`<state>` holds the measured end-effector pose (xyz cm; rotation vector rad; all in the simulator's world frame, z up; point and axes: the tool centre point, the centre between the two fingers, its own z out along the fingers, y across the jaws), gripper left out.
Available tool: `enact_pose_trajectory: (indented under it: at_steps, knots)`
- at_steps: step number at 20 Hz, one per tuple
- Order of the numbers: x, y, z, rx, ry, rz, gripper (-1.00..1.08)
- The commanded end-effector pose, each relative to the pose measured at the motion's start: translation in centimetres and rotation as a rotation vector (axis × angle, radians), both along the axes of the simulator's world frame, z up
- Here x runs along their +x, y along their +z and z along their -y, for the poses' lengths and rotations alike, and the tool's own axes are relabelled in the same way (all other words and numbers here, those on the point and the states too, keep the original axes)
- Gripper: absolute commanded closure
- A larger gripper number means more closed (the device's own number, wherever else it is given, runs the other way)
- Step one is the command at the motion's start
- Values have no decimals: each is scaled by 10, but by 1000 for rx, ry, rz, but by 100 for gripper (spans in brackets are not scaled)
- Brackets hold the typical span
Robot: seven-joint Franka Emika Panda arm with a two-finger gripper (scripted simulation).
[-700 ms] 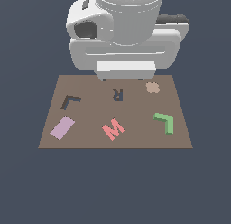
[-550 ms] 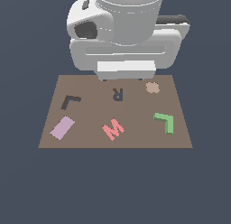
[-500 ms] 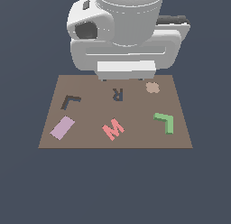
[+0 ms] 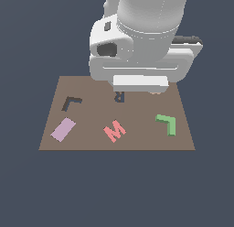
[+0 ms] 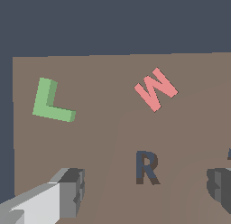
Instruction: Insert a designated object into the corresponding slot on a board.
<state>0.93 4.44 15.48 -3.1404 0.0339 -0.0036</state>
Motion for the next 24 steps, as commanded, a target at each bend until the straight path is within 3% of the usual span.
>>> enact_pose_trajectory:
  at_steps: [1, 14, 24]
  knots:
    - [4, -11, -13, 0, -20, -1, -92]
    - [43, -81, -89, -1, -153, -2, -92]
    - [61, -104, -113, -1, -199, -2, -92]
